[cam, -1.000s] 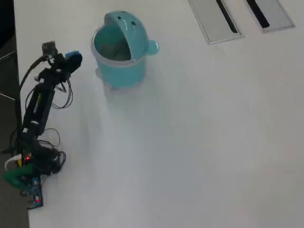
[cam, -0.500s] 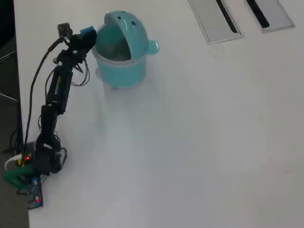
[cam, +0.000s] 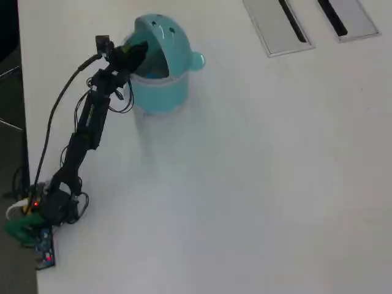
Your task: Grasp RGB lego blocks and put them in the bin one by one.
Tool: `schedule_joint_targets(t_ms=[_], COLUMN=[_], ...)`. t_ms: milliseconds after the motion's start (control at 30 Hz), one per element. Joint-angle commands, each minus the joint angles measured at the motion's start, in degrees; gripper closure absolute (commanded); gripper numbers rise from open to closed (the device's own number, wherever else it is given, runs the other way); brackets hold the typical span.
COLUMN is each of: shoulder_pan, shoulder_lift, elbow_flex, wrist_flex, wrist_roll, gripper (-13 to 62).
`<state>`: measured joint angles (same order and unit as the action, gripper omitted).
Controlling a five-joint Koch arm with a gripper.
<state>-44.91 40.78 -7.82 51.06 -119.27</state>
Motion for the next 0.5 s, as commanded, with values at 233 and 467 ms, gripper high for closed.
schedule_joint_targets(t_ms=[233,467], shoulder_pan=[1.14,0.62], shoulder_lift=[3.52,6.5], elbow_flex=[-3.96,-3.96], wrist_flex=[3.69,8.53], wrist_roll=[3.08,8.44], gripper=[16.2,15.9])
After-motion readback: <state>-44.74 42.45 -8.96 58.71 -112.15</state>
